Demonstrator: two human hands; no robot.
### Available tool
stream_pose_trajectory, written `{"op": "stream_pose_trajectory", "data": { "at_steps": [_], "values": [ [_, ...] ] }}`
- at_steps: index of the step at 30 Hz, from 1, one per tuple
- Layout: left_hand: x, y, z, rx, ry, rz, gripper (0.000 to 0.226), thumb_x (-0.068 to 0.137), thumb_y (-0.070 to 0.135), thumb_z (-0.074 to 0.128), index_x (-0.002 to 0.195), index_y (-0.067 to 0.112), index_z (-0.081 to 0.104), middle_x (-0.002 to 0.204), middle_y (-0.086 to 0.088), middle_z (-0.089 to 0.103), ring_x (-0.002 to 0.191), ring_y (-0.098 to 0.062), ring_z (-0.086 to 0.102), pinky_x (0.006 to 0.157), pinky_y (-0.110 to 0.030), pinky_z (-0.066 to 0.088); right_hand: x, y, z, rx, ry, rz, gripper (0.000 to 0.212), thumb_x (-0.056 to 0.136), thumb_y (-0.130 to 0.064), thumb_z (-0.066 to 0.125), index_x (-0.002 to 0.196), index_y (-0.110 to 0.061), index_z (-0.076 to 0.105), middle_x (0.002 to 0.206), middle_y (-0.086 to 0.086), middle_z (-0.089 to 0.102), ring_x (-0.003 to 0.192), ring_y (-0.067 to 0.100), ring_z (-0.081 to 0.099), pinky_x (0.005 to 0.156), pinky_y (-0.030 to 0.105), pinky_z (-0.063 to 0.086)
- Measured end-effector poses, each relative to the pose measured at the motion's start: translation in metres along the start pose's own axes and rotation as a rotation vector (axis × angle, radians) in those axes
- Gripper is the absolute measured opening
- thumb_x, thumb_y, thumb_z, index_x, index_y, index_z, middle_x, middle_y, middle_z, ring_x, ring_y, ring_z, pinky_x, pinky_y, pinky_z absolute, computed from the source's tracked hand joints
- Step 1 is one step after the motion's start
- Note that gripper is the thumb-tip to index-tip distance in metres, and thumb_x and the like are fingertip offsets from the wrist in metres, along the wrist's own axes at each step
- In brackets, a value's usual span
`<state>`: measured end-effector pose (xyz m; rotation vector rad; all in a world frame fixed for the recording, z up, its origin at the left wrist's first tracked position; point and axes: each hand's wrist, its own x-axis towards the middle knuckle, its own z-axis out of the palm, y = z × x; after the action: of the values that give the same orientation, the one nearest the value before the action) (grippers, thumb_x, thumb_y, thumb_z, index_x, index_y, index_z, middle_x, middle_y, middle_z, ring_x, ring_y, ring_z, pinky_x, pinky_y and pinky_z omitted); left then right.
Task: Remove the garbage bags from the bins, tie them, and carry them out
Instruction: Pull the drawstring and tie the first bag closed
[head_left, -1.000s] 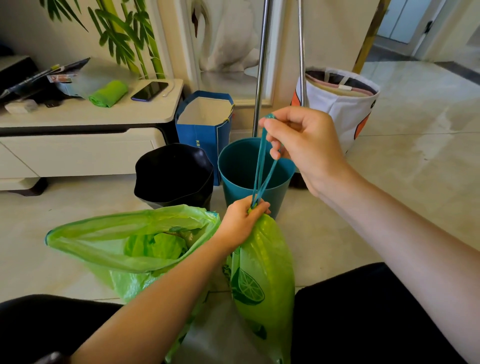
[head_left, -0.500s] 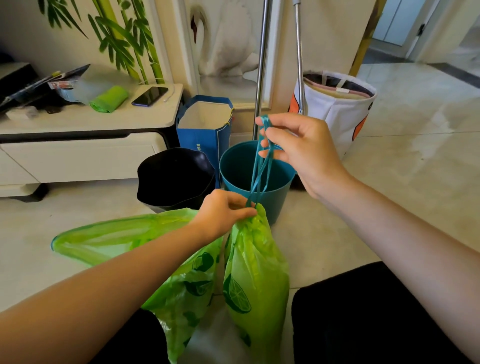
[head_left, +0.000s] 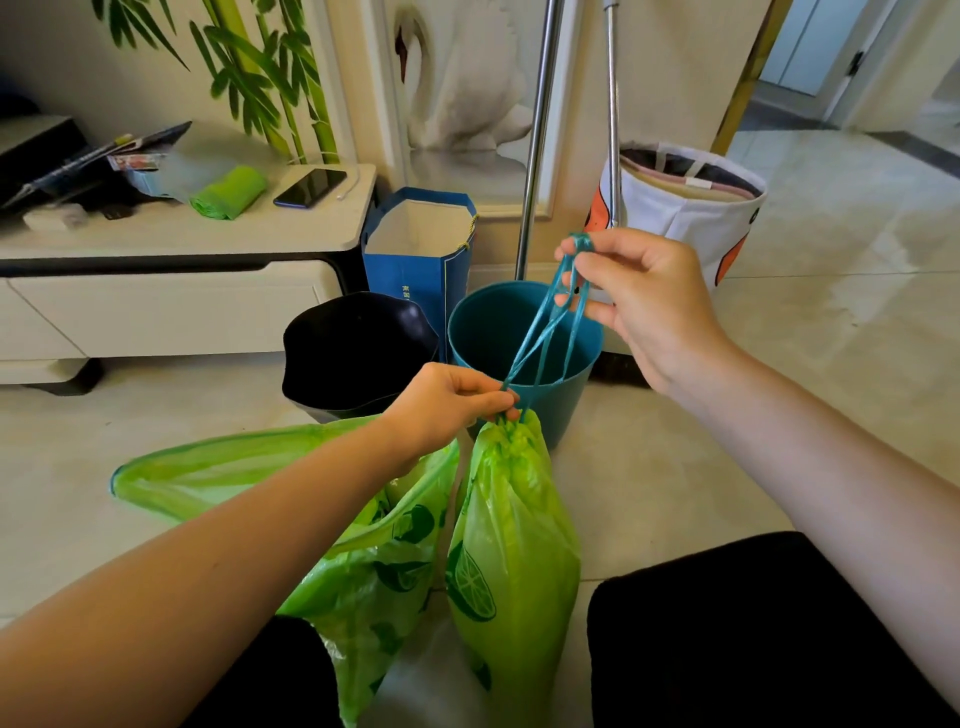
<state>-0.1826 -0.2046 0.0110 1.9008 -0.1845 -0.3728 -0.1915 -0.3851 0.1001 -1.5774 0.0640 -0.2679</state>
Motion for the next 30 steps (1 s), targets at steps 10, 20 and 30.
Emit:
{"op": "stream_pose_trajectory", "data": {
  "at_steps": [10,20,30],
  "values": [
    [0.002,-0.007,-0.002,-0.224,0.099,-0.146,0.021,0.090,0.019,0.063,0.098,0.000,0.069,0.082,-0.004,0.074,0.077,-0.016,0.061,0.073,-0.026,0.051,0.003,0.007,-0.010,-0.290,0.050,-0.087,0.019,0.090,-0.018,0.062,0.104,-0.006,0.069,0.096,0.009,0.071,0.084,0.015,0.071,0.071,0.033,0.062],
    [0.004,-0.007,0.000,-0.121,0.158,-0.182,0.018,0.088,0.020,0.066,0.078,0.007,0.074,0.066,0.000,0.067,0.056,-0.007,0.052,0.057,-0.017,0.047,0.000,0.002,-0.010,-0.499,0.043,-0.289,0.019,0.089,-0.025,0.061,0.096,-0.012,0.073,0.084,-0.002,0.071,0.080,0.013,0.066,0.079,0.041,0.058],
    [-0.005,0.006,0.010,0.392,-0.256,0.173,0.014,0.087,0.004,0.058,0.090,0.002,0.071,0.069,-0.005,0.061,0.062,-0.006,0.050,0.072,-0.031,0.051,-0.007,-0.002,0.003,-0.315,-0.157,-0.318,0.018,0.090,-0.013,0.061,0.097,-0.001,0.072,0.089,0.013,0.073,0.081,0.022,0.070,0.070,0.031,0.061]
  ]
}}
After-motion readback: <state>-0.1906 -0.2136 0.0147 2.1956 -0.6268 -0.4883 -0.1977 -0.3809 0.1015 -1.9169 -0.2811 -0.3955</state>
